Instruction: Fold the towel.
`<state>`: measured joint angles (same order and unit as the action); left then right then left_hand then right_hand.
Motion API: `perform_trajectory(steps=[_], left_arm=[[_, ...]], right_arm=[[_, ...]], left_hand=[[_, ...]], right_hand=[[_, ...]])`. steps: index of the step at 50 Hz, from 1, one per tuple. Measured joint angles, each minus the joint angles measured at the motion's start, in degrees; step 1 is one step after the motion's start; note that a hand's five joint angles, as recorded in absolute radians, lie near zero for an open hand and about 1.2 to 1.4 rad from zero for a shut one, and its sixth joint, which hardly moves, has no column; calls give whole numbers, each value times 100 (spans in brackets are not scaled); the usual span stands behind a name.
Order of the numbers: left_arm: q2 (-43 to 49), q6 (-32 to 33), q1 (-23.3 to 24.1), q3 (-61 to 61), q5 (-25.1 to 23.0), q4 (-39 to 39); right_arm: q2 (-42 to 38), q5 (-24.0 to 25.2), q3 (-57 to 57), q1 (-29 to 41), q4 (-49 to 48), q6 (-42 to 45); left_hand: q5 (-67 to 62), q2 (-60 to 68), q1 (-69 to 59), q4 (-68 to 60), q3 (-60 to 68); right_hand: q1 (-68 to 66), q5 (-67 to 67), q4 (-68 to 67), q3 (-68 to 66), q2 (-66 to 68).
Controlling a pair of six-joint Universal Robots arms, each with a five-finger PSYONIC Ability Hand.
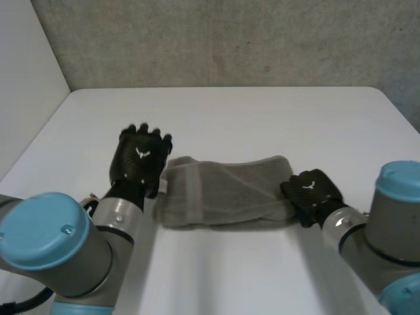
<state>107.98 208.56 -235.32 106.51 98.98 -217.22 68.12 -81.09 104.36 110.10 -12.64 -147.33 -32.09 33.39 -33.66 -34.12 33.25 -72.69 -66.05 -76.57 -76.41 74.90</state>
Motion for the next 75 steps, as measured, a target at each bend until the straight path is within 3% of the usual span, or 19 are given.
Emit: perform_trajectory(steps=[5, 10, 16, 22, 25, 27, 28, 34, 39, 44, 52, 63, 75], left_arm=[[-208, -89, 1, -234, 30, 32], [-241, -266, -18, -566, 63, 153], [-196, -692, -60, -1068, 205, 307], [-160, -1233, -91, -1408, 325, 370], [-161, -1403, -106, -1456, 338, 405], [-162, -1486, -112, -1458, 336, 456], [-162, -1498, -112, -1455, 336, 471], [-151, -1532, -80, -1409, 320, 603], [-88, -1534, 5, -1378, 302, 645], [89, -1619, 223, -1370, 288, 694], [590, -1979, 657, -1512, 150, 941], [1079, -2298, 834, -2080, -317, 1355], [2007, -2427, 975, -2996, -708, 2665]], right_arm=[[281, -1, -162, -330, 481, 1074], [409, -4, -648, -144, 633, 1689], [225, 45, -1489, 1029, 621, 1787], [-542, 113, -1983, 2461, 560, 1703], [-788, 120, -2056, 2907, 535, 1630], [-857, 109, -2056, 3099, 487, 1438], [-852, 103, -2047, 3114, 472, 1370], [-361, -45, -1819, 2525, 264, 83], [20, -129, -1622, 1699, 237, -1153], [116, -123, -1506, 1230, 301, -1861], [15, -100, -1385, 1013, 368, -2000], [-101, -115, -1300, 696, 359, -1970], [-575, 23, -1597, 370, 817, -2036]], left_hand=[[815, -753, 816, 835, -815], [1421, -1314, 1366, 1405, -1402], [1509, -1441, 1436, 1443, -1452], [1509, -1441, 1438, 1443, -1453], [1509, -1441, 1446, 1443, -1454], [1534, -1457, 1466, 1449, -1482], [1542, -1474, 1472, 1461, -1485], [1550, -1492, 1483, 1500, -1490], [1549, -1492, 1484, 1500, -1490], [1549, -1492, 1484, 1500, -1490], [1547, -1492, 1484, 1500, -1490], [1530, -1490, 1483, 1500, -1489], [1512, -1490, 1483, 1500, -1489]], right_hand=[[-60, 0, 0, 0, 0], [-89, 0, -6, 0, 0], [-109, -35, -6, 0, 0], [-33, 198, 239, 246, -138], [1827, 2218, 2212, 2196, -2114], [4031, 4407, 4316, 4315, -4248], [4304, 4703, 4662, 4667, -4586], [5437, 6085, 5895, 5777, -5604], [5703, 6157, 6030, 6091, -5882], [5727, 6157, 6030, 6091, -5882], [5734, 6183, 6031, 6091, -5882], [5902, 6229, 6140, 6142, -5997], [5923, 6229, 6140, 6142, -5997]])
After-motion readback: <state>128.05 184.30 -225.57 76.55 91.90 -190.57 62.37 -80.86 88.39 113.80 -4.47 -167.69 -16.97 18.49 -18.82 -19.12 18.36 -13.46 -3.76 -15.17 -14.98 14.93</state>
